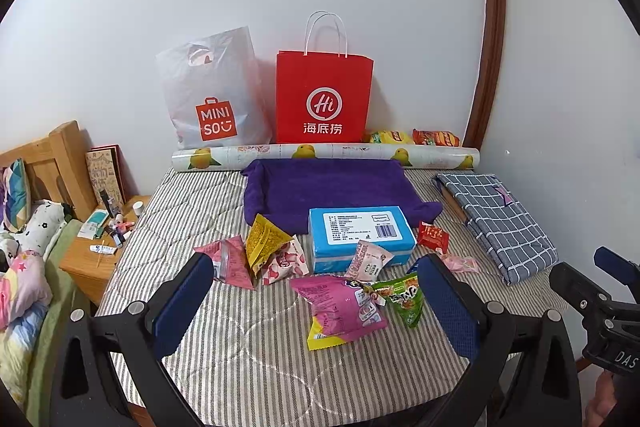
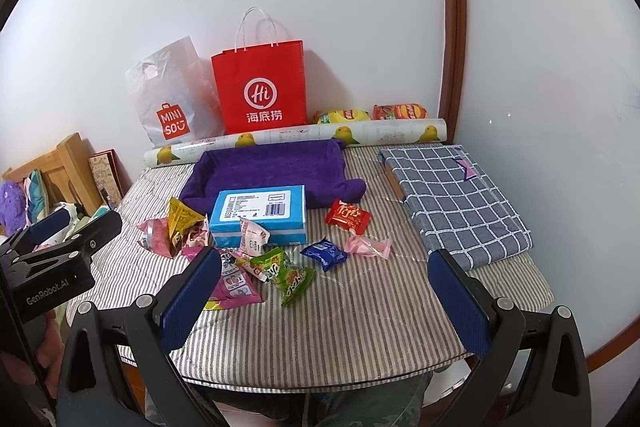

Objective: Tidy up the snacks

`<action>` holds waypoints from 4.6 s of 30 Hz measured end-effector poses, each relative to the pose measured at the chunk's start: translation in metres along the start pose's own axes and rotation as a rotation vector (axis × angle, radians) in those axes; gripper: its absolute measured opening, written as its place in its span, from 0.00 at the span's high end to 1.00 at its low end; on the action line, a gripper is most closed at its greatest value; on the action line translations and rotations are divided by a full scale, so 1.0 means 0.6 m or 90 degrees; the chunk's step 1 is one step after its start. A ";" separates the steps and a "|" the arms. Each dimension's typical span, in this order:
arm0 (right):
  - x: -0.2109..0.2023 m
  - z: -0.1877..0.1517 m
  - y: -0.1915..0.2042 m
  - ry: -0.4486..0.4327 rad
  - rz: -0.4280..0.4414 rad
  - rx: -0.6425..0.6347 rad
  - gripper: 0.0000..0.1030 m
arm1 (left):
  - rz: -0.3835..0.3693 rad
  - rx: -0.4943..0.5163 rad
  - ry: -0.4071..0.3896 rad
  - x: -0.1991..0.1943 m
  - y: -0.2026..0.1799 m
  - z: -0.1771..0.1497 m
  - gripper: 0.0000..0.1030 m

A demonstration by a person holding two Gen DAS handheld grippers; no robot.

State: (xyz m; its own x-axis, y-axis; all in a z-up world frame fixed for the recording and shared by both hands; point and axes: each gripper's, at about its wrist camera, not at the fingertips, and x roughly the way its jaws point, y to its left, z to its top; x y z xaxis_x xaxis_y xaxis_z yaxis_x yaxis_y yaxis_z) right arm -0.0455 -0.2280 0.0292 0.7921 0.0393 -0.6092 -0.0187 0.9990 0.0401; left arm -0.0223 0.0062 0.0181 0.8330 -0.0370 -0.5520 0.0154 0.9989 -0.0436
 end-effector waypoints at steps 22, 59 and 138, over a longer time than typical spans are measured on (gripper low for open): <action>0.016 0.003 0.013 0.006 0.015 -0.013 0.01 | -0.002 -0.004 -0.005 0.002 0.005 0.006 0.00; 0.228 -0.018 -0.072 0.072 0.027 -0.004 0.11 | -0.005 0.020 0.053 0.179 0.045 -0.008 0.00; 0.321 0.019 -0.079 0.111 -0.033 0.051 0.36 | -0.034 -0.113 0.185 0.291 0.240 -0.026 0.52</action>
State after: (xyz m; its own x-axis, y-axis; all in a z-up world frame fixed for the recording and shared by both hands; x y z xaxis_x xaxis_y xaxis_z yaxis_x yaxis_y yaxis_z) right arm 0.1150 -0.2678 -0.0811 0.6725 -0.0017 -0.7401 0.0732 0.9952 0.0643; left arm 0.1165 0.1433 -0.0975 0.6407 -0.1204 -0.7583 -0.0630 0.9761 -0.2081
